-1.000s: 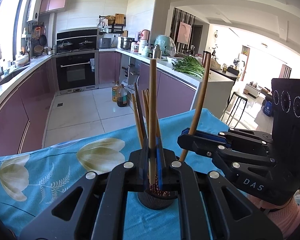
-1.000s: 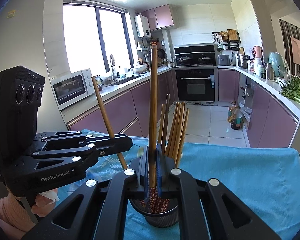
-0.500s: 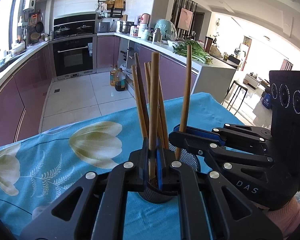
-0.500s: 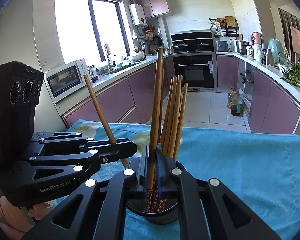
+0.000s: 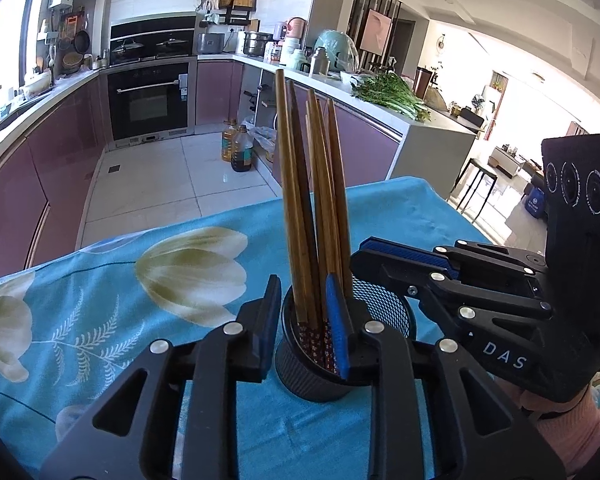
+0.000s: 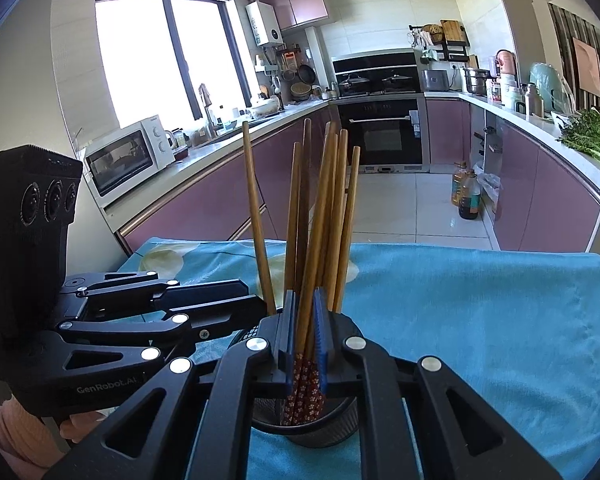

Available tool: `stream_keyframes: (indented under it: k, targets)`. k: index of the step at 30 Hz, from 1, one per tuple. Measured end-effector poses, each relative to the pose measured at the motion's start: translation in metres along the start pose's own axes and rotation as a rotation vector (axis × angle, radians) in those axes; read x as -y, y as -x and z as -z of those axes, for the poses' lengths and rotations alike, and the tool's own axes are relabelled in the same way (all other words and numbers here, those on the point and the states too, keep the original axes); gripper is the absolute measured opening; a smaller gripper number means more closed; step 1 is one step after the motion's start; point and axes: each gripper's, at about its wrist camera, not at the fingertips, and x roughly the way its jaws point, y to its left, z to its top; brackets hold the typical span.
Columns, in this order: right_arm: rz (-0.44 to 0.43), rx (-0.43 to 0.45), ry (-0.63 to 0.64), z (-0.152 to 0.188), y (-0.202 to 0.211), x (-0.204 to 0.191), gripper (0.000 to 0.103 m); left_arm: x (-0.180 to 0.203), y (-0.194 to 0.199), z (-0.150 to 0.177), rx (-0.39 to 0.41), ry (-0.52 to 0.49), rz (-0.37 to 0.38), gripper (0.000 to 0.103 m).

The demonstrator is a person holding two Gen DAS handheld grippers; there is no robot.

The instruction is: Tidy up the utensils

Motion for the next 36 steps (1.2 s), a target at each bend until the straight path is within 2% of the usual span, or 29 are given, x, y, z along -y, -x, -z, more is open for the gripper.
stream_keyframes:
  k: [5,8,9,11,12,13,15,17,19,20,22,25,30,36]
  targets:
    - [-0.01,0.002,0.011,0.004,0.007,-0.003,0.01,-0.002,0.015,0.008,0.036,0.008,-0.034,0.027]
    - [-0.015,0.017,0.027,0.007,0.014,-0.009,0.023,-0.003,0.034,0.013,0.097,0.013,-0.064,0.041]
    - [-0.011,0.024,0.034,0.009,0.017,-0.011,0.031,-0.004,0.041,0.016,0.12,0.016,-0.083,0.049]
    - [0.002,0.046,0.048,0.012,0.023,-0.016,0.039,-0.005,0.056,0.021,0.167,0.012,-0.124,0.051]
    - [0.007,0.061,0.055,0.013,0.027,-0.019,0.04,-0.006,0.064,0.024,0.189,0.013,-0.143,0.057]
    - [0.012,0.074,0.059,0.015,0.03,-0.021,0.041,-0.007,0.07,0.026,0.208,0.018,-0.161,0.068]
    - [0.032,0.106,0.06,0.019,0.037,-0.026,0.06,-0.009,0.085,0.034,0.255,0.03,-0.198,0.076]
    - [0.053,0.13,0.072,0.025,0.041,-0.029,0.065,-0.01,0.097,0.041,0.293,0.04,-0.233,0.083]
    - [0.083,0.145,0.089,0.031,0.045,-0.035,0.07,-0.011,0.109,0.047,0.329,0.047,-0.269,0.094]
    - [0.097,0.157,0.094,0.035,0.047,-0.038,0.079,-0.011,0.115,0.052,0.352,0.048,-0.295,0.096]
    - [0.113,0.172,0.107,0.04,0.048,-0.042,0.083,-0.012,0.126,0.06,0.382,0.05,-0.324,0.097]
    - [0.155,0.212,0.116,0.048,0.053,-0.048,0.097,-0.015,0.139,0.072,0.414,0.065,-0.367,0.097]
    - [0.193,0.242,0.112,0.058,0.058,-0.05,0.097,-0.016,0.15,0.09,0.442,0.075,-0.429,0.097]
    - [0.218,0.281,0.107,0.066,0.062,-0.058,0.097,-0.011,0.16,0.102,0.469,0.06,-0.454,0.097]
